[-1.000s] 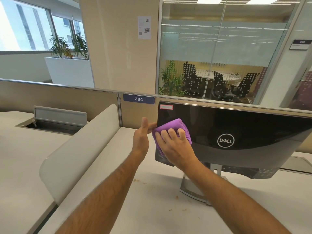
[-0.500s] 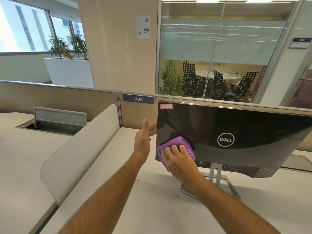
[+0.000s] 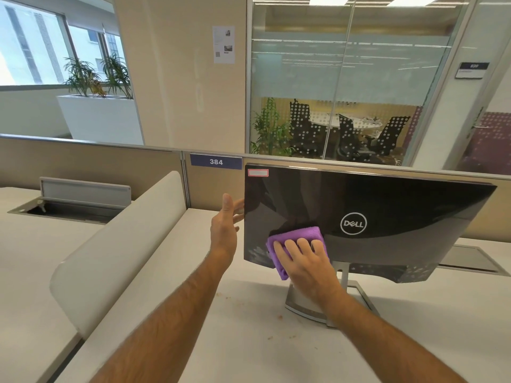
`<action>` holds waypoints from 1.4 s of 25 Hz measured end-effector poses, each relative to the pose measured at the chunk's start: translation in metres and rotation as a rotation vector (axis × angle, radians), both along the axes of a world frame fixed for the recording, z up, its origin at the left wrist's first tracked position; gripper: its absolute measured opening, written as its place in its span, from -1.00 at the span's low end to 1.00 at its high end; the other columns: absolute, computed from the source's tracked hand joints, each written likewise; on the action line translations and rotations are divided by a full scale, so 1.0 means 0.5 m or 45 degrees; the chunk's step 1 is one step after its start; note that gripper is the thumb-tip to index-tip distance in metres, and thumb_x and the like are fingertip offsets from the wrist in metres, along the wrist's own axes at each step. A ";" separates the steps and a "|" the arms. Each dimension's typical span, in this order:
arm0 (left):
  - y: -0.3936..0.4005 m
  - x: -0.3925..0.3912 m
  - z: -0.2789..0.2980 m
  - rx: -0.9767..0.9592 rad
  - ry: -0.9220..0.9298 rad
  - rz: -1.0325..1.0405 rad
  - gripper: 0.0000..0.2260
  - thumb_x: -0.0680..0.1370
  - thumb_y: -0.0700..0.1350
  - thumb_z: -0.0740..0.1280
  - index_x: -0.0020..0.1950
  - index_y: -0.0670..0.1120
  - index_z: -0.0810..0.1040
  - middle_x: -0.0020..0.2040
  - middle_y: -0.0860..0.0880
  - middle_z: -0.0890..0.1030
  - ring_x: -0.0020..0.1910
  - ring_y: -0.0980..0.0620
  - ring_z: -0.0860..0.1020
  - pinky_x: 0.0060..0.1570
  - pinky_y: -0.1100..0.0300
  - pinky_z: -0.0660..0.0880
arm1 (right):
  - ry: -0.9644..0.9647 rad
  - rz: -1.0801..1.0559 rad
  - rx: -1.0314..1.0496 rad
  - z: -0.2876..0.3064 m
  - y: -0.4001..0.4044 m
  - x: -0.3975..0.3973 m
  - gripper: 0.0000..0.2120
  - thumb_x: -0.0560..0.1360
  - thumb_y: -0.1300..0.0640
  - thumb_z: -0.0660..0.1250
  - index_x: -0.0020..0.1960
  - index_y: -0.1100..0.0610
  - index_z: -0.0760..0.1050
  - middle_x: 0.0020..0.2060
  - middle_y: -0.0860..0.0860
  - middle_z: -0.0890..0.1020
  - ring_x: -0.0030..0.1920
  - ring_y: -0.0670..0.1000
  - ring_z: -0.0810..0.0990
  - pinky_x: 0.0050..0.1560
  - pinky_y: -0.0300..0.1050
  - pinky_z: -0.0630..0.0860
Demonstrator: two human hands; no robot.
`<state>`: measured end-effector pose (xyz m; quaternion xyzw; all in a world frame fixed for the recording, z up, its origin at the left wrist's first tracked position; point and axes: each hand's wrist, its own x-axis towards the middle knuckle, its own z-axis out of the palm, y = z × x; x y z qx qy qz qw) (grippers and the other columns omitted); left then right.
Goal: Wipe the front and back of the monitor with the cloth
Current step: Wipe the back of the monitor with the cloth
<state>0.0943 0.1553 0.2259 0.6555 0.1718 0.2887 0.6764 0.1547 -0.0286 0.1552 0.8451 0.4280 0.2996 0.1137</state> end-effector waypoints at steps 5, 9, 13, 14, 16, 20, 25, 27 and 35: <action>0.005 -0.009 0.004 0.011 0.016 -0.056 -0.38 0.45 0.41 -0.07 0.22 0.14 0.57 0.26 0.08 0.58 0.25 -0.01 0.53 0.36 -0.20 0.35 | 0.011 0.109 -0.440 -0.046 0.033 -0.007 -0.39 0.33 0.11 0.58 0.33 0.15 0.46 0.16 0.12 0.56 0.12 0.19 0.53 0.10 0.11 0.55; 0.012 -0.009 0.000 0.028 0.025 -0.084 -0.37 0.45 0.41 -0.08 0.26 0.14 0.56 0.28 0.09 0.57 0.25 0.00 0.52 0.37 -0.20 0.35 | -0.232 0.201 -0.628 -0.030 0.037 0.016 -0.41 0.27 0.05 0.62 0.23 0.12 0.54 0.14 0.10 0.58 0.15 0.18 0.51 0.16 0.10 0.52; 0.017 -0.005 -0.003 0.043 0.015 -0.086 -0.40 0.46 0.40 -0.08 0.22 0.16 0.56 0.22 0.13 0.58 0.22 0.00 0.54 0.35 -0.19 0.37 | -0.258 0.189 -0.573 -0.013 0.054 0.038 -0.34 0.24 0.12 0.61 0.29 0.17 0.49 0.19 0.16 0.54 0.21 0.26 0.43 0.24 0.17 0.47; 0.019 -0.005 -0.003 0.042 0.013 -0.089 -0.40 0.46 0.40 -0.08 0.22 0.16 0.56 0.22 0.13 0.59 0.23 0.00 0.54 0.35 -0.19 0.37 | -0.278 0.215 -0.681 -0.027 0.056 0.036 -0.35 0.25 0.09 0.62 0.29 0.16 0.50 0.20 0.15 0.55 0.23 0.26 0.43 0.27 0.17 0.44; 0.024 -0.003 -0.006 0.040 0.012 -0.099 -0.38 0.45 0.40 -0.08 0.24 0.15 0.56 0.25 0.10 0.58 0.24 -0.01 0.54 0.36 -0.20 0.36 | -0.305 0.205 -0.925 -0.050 0.056 0.023 -0.39 0.25 -0.03 0.63 0.24 0.08 0.56 0.21 0.09 0.58 0.23 0.22 0.48 0.31 0.11 0.43; 0.024 -0.004 -0.006 0.031 0.011 -0.103 -0.37 0.46 0.38 -0.08 0.25 0.12 0.56 0.27 0.08 0.58 0.25 -0.01 0.54 0.35 -0.20 0.37 | -0.411 0.209 -0.739 -0.029 0.077 0.038 -0.36 0.24 0.07 0.63 0.27 0.13 0.51 0.21 0.14 0.54 0.24 0.28 0.41 0.33 0.18 0.39; 0.028 -0.003 -0.006 0.030 0.018 -0.117 -0.35 0.46 0.38 -0.09 0.28 0.10 0.55 0.31 0.05 0.57 0.26 -0.02 0.53 0.35 -0.19 0.38 | -0.346 0.203 -0.839 -0.060 0.095 0.037 -0.36 0.30 0.06 0.61 0.32 0.13 0.49 0.28 0.15 0.50 0.31 0.29 0.38 0.40 0.24 0.30; 0.030 -0.004 -0.007 0.031 0.026 -0.119 -0.34 0.45 0.38 -0.08 0.30 0.09 0.55 0.32 0.04 0.56 0.27 -0.02 0.53 0.35 -0.18 0.38 | -0.371 0.198 -1.018 -0.083 0.093 0.029 -0.37 0.31 0.02 0.61 0.31 0.13 0.49 0.29 0.14 0.51 0.32 0.28 0.41 0.40 0.23 0.30; 0.028 0.001 -0.010 0.025 0.014 -0.101 -0.39 0.46 0.38 -0.09 0.24 0.14 0.56 0.28 0.08 0.58 0.22 0.01 0.55 0.31 -0.13 0.43 | -0.284 0.267 -0.694 -0.059 0.131 0.038 -0.45 0.42 0.07 0.50 0.35 0.14 0.46 0.32 0.14 0.48 0.36 0.26 0.37 0.43 0.24 0.25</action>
